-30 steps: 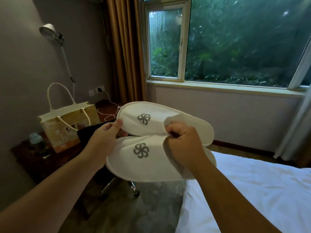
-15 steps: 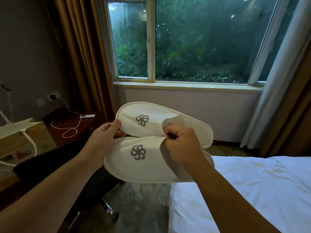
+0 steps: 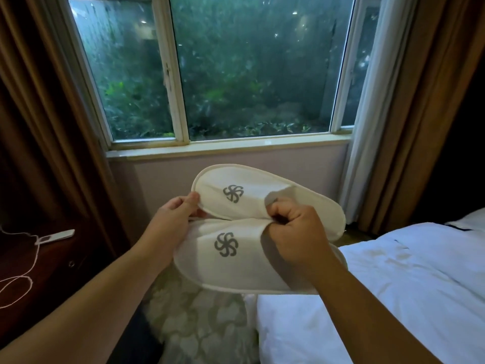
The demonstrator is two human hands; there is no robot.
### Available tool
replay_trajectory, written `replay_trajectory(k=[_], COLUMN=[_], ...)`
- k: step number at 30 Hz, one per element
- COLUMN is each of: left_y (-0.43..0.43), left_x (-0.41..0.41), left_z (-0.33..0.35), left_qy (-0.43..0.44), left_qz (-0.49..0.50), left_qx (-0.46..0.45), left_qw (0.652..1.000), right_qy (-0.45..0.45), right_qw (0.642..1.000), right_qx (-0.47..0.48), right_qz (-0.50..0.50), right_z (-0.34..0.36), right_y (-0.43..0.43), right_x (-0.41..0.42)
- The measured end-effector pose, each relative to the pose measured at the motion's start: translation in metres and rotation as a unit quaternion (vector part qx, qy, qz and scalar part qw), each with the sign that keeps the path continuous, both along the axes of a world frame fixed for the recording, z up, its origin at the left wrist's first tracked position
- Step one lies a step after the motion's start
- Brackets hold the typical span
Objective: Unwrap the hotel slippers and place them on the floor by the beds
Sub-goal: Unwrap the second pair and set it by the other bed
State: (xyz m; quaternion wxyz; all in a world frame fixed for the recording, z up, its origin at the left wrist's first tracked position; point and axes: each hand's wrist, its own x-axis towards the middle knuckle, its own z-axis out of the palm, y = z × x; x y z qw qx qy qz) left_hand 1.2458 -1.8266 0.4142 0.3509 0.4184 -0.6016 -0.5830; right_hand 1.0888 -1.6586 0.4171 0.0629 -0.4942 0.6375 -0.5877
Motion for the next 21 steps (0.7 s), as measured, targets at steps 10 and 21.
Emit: replay_trajectory(k=[10,21], left_y=[-0.129,-0.305], left_x=[-0.101,-0.205], left_z=[0.004,0.012], left_qy=[0.000,0.020], left_qz=[-0.077,-0.007], left_qx=[-0.012,-0.007], left_qw=[0.997,1.000], right_qy=[-0.005,0.005], right_qw=[0.998,1.000], right_qx=[0.027,-0.008], right_qz=[-0.051,0.029], right_z=[0.001,0.018], right_y=[-0.115,-0.317], right_x=[-0.088,-0.217])
